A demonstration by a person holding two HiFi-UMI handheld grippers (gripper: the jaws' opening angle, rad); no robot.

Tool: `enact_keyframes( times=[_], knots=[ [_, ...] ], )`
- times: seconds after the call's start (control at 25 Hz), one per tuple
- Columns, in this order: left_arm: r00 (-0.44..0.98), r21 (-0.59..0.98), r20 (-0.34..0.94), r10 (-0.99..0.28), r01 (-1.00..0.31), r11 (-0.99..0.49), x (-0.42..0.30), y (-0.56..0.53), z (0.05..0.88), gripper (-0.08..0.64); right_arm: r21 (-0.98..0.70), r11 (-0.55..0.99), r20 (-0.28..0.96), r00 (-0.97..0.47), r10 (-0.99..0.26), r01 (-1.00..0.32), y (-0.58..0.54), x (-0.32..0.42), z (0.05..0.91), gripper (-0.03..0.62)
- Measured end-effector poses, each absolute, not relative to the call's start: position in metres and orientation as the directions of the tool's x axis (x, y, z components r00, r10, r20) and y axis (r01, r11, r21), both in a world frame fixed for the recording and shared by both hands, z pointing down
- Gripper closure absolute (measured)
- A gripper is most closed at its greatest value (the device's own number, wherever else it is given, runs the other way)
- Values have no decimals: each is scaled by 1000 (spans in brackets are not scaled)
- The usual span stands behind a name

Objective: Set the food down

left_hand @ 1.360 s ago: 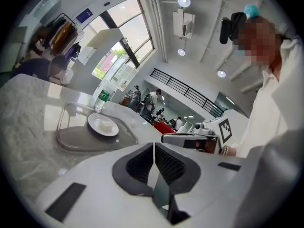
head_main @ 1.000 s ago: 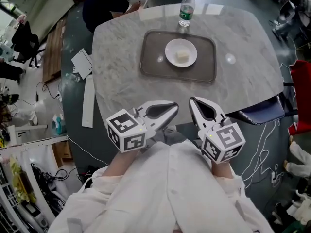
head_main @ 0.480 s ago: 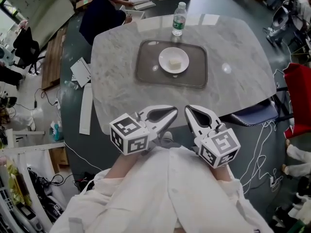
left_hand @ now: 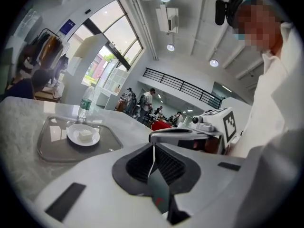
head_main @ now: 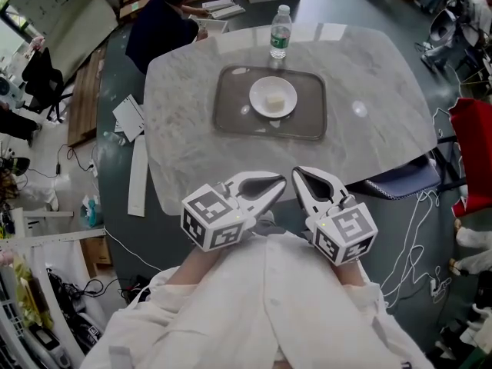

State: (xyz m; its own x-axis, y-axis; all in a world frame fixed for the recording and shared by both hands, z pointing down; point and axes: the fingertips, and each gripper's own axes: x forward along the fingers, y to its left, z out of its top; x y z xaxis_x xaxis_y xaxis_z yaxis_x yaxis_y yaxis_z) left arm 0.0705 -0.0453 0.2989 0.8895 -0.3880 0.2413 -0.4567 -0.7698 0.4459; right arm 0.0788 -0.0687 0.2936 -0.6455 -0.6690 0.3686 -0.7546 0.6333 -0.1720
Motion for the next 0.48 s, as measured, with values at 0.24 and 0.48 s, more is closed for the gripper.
enact_keyframes(
  times=[0.24,0.48],
  knots=[
    [881,445,240,-407,-472,-761,60,-55,299,537,-157,640,376,-645,-665,-752,-75,73,295,591],
    [876,435,248,-414,-482,-760,54,-62,299,536,-146,638,383,-638,-669,-756,-81,69,296,591]
  ],
)
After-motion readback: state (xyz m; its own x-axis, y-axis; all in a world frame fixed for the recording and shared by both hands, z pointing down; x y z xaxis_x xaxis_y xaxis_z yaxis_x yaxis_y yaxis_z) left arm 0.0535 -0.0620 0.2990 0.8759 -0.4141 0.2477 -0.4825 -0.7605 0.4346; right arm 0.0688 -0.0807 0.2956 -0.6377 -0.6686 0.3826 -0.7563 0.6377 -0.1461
